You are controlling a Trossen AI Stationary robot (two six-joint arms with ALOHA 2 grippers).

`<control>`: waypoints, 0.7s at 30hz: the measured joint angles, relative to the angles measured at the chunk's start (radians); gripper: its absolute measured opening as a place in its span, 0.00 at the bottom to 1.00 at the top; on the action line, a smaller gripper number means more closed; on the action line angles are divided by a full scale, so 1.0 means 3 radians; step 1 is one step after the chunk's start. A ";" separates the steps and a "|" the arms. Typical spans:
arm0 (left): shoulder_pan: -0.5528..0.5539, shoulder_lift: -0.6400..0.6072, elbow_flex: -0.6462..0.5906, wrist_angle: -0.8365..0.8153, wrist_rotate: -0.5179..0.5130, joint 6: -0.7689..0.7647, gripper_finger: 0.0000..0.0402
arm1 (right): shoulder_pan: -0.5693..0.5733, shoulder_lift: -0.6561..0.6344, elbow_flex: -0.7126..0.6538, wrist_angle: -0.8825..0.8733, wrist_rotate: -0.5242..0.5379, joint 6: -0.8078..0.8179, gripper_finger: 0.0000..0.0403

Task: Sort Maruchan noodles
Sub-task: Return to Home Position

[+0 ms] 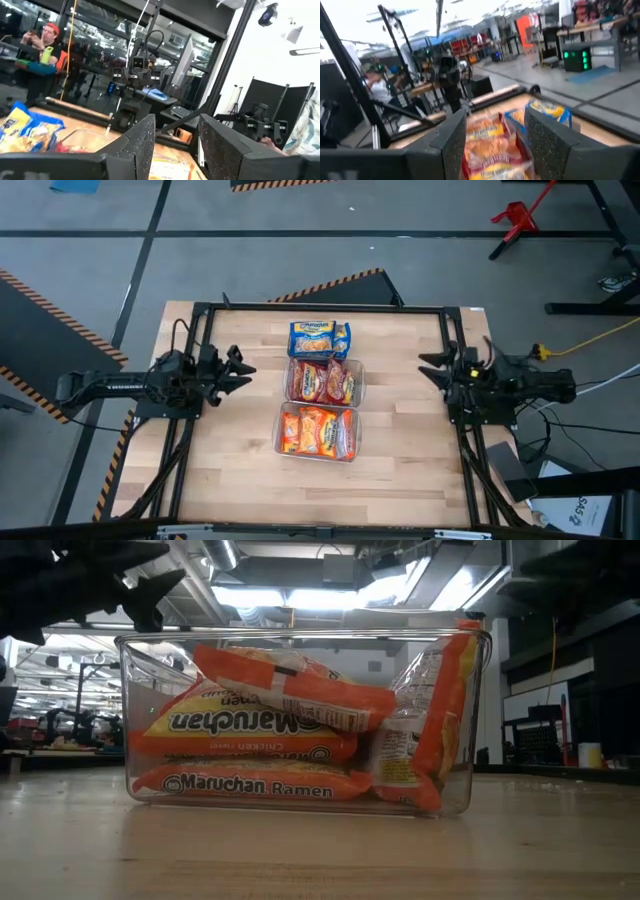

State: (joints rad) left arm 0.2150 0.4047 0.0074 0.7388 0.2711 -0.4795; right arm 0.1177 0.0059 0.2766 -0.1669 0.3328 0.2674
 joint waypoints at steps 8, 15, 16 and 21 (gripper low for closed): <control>0.0093 -0.0440 0.0145 0.0176 0.0202 -0.0370 0.37 | 0.0000 0.0001 -0.0125 0.0012 0.0024 0.0142 0.46; 0.0195 -0.1251 0.0315 -0.1480 -0.0493 -0.0168 0.37 | 0.0000 0.0001 -0.0125 0.0029 0.0024 0.0056 0.46; 0.0183 -0.1340 0.0315 -0.1682 -0.0647 -0.0093 0.37 | 0.0000 0.0001 -0.0125 -0.0023 0.0029 0.0043 0.46; 0.0071 -0.1335 0.0221 -0.1943 -0.0905 0.0222 0.37 | 0.0000 0.0000 -0.0210 -0.0209 0.0052 -0.0052 0.46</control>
State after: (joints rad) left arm 0.2363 0.0043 0.0738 0.1560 -0.0003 -0.4130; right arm 0.1177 0.0059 0.2136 -0.2297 0.3484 0.2517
